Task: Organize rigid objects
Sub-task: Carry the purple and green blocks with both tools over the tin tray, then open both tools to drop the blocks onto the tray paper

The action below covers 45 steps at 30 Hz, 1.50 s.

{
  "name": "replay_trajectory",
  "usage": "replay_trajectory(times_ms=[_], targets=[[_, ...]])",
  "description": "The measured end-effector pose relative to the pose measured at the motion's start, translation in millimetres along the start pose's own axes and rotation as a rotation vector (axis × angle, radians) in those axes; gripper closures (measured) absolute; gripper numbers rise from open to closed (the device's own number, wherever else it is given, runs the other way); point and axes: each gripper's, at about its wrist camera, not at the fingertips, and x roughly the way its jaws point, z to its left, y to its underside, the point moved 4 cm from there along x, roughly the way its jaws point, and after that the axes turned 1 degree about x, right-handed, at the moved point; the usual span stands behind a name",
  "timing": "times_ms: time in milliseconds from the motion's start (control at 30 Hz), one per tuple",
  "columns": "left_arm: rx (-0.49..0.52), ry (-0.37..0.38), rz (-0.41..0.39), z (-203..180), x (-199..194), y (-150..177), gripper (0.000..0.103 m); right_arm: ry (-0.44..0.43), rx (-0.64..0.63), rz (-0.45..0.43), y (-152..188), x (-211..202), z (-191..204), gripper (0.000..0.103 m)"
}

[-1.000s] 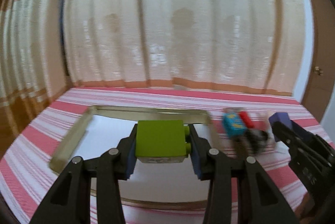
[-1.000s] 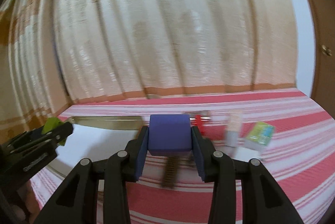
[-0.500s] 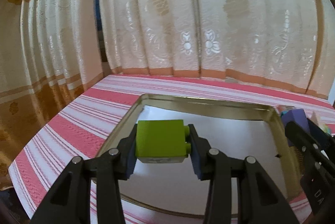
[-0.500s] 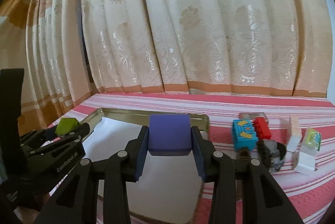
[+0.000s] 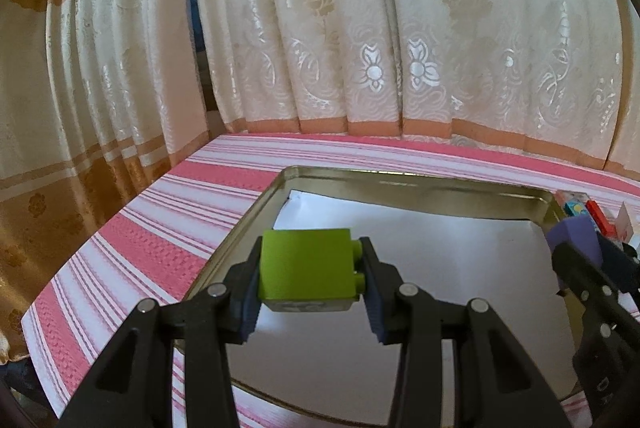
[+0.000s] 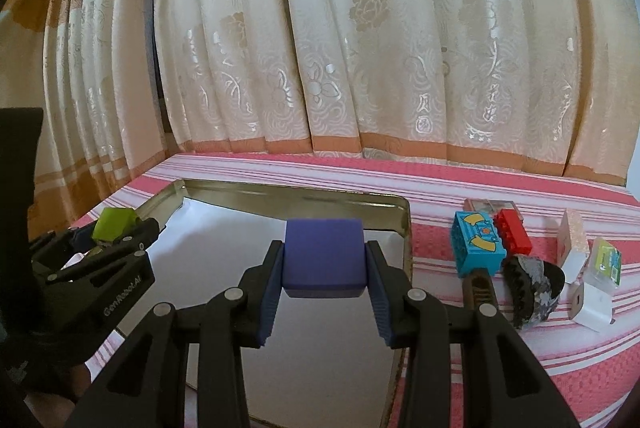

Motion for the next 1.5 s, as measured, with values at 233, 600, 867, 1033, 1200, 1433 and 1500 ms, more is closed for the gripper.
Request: replay_trajectory(times_ms=[233, 600, 867, 1033, 1200, 1433, 1500], targets=[[0.001, -0.007, 0.014, 0, 5, 4, 0.061, -0.009, -0.042, -0.003, 0, 0, 8, 0.060], [0.003, -0.008, 0.027, 0, 9, 6, 0.061, -0.020, -0.058, 0.022, 1, 5, 12, 0.060], [0.008, -0.015, 0.034, 0, 11, 7, 0.061, -0.027, -0.071, 0.027, 2, 6, 15, 0.060], [0.006, -0.021, 0.027, 2, 11, 7, 0.053, -0.027, -0.040, 0.008, 1, 2, 8, 0.024], [0.012, -0.032, -0.025, 0, 1, 6, 0.021, 0.015, 0.028, -0.061, 0, -11, -6, 0.024], [0.064, -0.040, -0.101, -11, -12, 3, 0.000, 0.064, 0.150, -0.074, -1, -15, -34, 0.024], [0.070, -0.045, -0.107, -12, -13, 2, 0.000, 0.069, 0.173, -0.068, 0, -14, -39, 0.024]])
